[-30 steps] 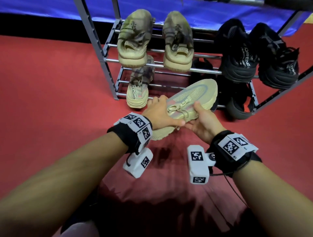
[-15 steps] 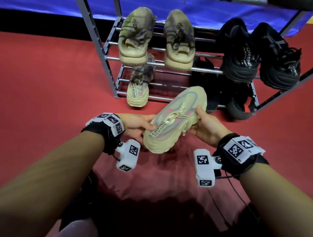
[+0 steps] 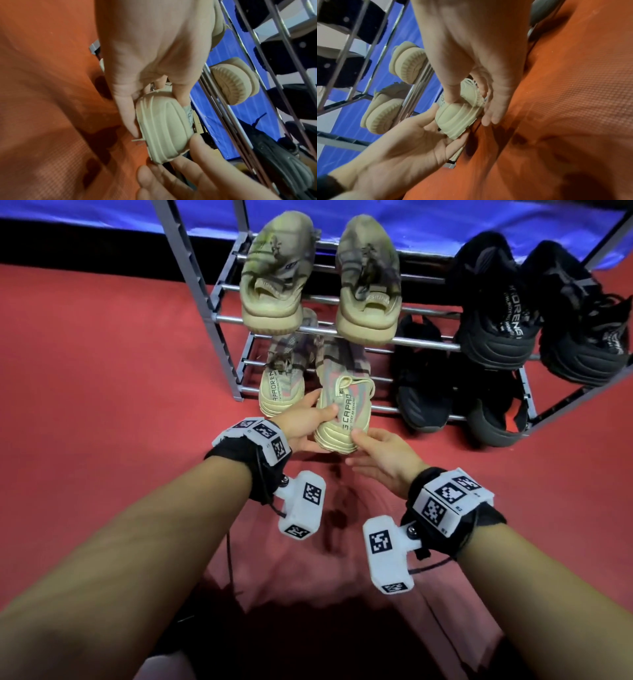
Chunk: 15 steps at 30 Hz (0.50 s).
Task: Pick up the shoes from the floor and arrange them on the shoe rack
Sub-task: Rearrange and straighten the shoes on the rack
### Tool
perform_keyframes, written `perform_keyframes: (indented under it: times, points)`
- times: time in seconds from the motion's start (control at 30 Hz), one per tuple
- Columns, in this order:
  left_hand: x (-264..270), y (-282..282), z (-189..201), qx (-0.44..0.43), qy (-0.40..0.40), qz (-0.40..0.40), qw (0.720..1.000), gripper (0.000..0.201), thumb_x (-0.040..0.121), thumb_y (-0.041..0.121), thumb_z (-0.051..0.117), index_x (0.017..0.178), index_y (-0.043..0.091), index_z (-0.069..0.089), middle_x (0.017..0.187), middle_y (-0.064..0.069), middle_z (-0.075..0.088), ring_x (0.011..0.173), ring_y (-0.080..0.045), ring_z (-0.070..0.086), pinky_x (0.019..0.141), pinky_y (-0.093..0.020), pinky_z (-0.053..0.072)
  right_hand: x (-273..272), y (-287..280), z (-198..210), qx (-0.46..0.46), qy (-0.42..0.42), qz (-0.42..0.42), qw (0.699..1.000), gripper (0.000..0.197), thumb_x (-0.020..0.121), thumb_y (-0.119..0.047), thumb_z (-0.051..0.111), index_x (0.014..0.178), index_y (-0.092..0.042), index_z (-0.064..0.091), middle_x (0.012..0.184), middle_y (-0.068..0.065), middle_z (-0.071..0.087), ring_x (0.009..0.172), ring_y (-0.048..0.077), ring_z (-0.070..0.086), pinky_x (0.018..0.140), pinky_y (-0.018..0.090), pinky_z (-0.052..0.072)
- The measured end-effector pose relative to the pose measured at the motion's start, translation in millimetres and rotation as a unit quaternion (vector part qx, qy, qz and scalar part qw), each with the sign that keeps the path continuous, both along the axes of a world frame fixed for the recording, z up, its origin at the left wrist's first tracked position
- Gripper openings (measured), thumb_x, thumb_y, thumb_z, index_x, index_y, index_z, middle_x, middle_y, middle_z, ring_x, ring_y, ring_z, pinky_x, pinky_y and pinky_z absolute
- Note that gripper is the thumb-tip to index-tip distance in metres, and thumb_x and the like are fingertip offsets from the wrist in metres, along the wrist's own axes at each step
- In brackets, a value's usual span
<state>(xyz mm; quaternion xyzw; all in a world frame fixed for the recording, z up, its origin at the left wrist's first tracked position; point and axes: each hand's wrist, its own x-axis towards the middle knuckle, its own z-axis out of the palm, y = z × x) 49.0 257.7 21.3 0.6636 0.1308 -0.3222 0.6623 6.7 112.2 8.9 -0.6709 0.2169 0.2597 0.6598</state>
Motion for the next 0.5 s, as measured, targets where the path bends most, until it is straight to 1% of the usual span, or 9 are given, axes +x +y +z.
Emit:
perform_keyframes:
  times: [0.1, 0.17, 0.2, 0.27, 0.33, 0.37, 0.4, 0.47, 0.5]
  points:
    - [10.0, -1.1, -2.0, 0.015, -0.017, -0.008, 1.0, 0.05, 0.097, 0.025, 0.049, 0.143, 0.032, 0.031, 0.123, 0.0, 0.063, 0.104, -0.016, 0.062, 0.086, -0.038, 0.053, 8.5, -2.3, -4.4, 0.083, 0.021, -0.041, 0.995, 0.035, 0.095, -0.021, 0.053, 0.126, -0.005, 0.049, 0.087, 0.005, 0.063, 0.075, 0.017, 0.064, 0.067, 0.024, 0.056]
    - [16.0, -0.4, -1.4, 0.024, -0.031, -0.022, 0.999, 0.047, 0.098, 0.029, 0.047, 0.141, 0.038, 0.032, 0.123, 0.003, 0.062, 0.109, -0.015, 0.059, 0.092, -0.037, 0.05, 15.0, -2.4, -0.8, 0.136, 0.029, -0.063, 0.988, 0.013, 0.096, -0.014, 0.051, 0.106, -0.008, 0.057, 0.084, 0.006, 0.062, 0.076, 0.018, 0.063, 0.075, 0.026, 0.055]
    - [20.1, 0.3, -1.5, 0.042, -0.043, -0.04, 0.997, 0.047, 0.098, 0.034, 0.045, 0.142, 0.04, 0.029, 0.127, 0.006, 0.059, 0.114, -0.014, 0.056, 0.095, -0.036, 0.047, 19.0, -2.5, 1.2, 0.15, 0.026, -0.074, 0.986, 0.009, 0.096, -0.011, 0.049, 0.097, -0.01, 0.058, 0.082, 0.006, 0.062, 0.076, 0.018, 0.062, 0.078, 0.027, 0.054]
    - [28.8, 0.2, 4.0, 0.102, -0.072, -0.077, 0.989, 0.05, 0.098, 0.045, 0.038, 0.145, 0.041, 0.023, 0.138, 0.01, 0.049, 0.124, -0.014, 0.046, 0.092, -0.032, 0.043, 29.1, -2.8, 4.0, 0.16, 0.017, -0.1, 0.982, 0.011, 0.095, -0.008, 0.047, 0.09, -0.011, 0.057, 0.08, 0.007, 0.061, 0.073, 0.018, 0.06, 0.079, 0.029, 0.053]
    - [39.1, 1.9, 4.1, 0.171, -0.134, -0.068, 0.974, 0.046, 0.099, 0.041, 0.035, 0.143, 0.028, 0.037, 0.136, 0.008, 0.05, 0.124, -0.013, 0.045, 0.084, -0.02, 0.041, 41.7, -4.2, 2.1, 0.14, 0.01, -0.116, 0.983, 0.011, 0.095, -0.008, 0.048, 0.087, -0.011, 0.056, 0.078, 0.007, 0.06, 0.07, 0.017, 0.059, 0.08, 0.031, 0.052]
    - [42.9, 4.0, 2.0, 0.22, -0.177, -0.029, 0.959, 0.041, 0.099, 0.034, 0.039, 0.137, 0.02, 0.047, 0.131, 0.003, 0.053, 0.122, -0.015, 0.047, 0.084, -0.016, 0.039, 48.0, -5.1, -0.5, 0.12, 0.008, -0.117, 0.986, 0.012, 0.095, -0.008, 0.048, 0.087, -0.012, 0.056, 0.078, 0.007, 0.06, 0.069, 0.017, 0.059, 0.08, 0.03, 0.052]
    - [45.2, 7.0, -2.3, 0.288, -0.21, 0.025, 0.934, 0.038, 0.096, 0.03, 0.044, 0.131, 0.017, 0.053, 0.131, -0.003, 0.053, 0.124, -0.019, 0.046, 0.09, -0.018, 0.037, 52.5, -6.1, -4.4, 0.098, 0.01, -0.114, 0.989, 0.012, 0.094, -0.008, 0.048, 0.087, -0.012, 0.056, 0.078, 0.006, 0.061, 0.068, 0.016, 0.06, 0.079, 0.029, 0.052]
    - [42.2, 15.5, -11.9, 0.417, -0.216, 0.129, 0.873, 0.042, 0.09, 0.033, 0.052, 0.128, 0.015, 0.051, 0.138, -0.009, 0.043, 0.129, -0.026, 0.036, 0.102, -0.03, 0.031, 59.4, -7.8, -16.2, 0.077, 0.015, -0.12, 0.99, 0.011, 0.093, -0.006, 0.048, 0.094, -0.01, 0.058, 0.079, 0.005, 0.062, 0.063, 0.013, 0.062, 0.07, 0.026, 0.054]
    - [37.9, 19.6, -18.5, 0.445, -0.201, 0.162, 0.858, 0.047, 0.087, 0.034, 0.057, 0.129, 0.014, 0.047, 0.139, -0.011, 0.038, 0.129, -0.028, 0.032, 0.103, -0.034, 0.03, 61.2, -8.2, -23.1, 0.072, 0.018, -0.131, 0.989, 0.012, 0.092, -0.004, 0.048, 0.094, -0.009, 0.058, 0.079, 0.006, 0.062, 0.057, 0.011, 0.063, 0.061, 0.024, 0.056]
